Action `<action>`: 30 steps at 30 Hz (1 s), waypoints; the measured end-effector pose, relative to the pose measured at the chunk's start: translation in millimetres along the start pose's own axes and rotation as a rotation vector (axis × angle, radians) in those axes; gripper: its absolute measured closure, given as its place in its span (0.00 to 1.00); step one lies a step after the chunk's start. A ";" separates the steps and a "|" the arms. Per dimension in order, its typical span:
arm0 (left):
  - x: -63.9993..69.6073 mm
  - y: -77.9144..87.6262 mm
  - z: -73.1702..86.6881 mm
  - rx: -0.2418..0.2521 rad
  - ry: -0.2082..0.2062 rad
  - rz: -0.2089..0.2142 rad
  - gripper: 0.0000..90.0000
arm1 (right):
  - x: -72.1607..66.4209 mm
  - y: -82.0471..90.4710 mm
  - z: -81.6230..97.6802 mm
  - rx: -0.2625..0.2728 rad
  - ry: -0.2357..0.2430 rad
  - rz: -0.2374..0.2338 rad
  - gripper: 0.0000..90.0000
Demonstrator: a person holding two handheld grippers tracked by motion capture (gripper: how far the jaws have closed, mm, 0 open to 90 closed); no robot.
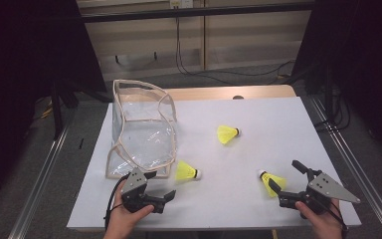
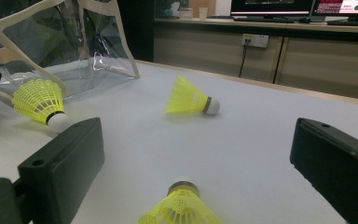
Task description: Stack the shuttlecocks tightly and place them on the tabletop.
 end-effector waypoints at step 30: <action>9.1 -9.8 -3.5 0.015 -0.009 0.017 0.04 | -0.4 0.1 -0.3 0.003 -0.004 -0.001 0.03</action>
Point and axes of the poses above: each handheld gripper's, and its own axes: y roughly backward along the jaws, z roughly out of its underside, x roughly to its right, the point moved 2 cm from there along -y, roughly forward along the jaws, and after that the axes turned 2 degrees about x, right-handed, at the moved point
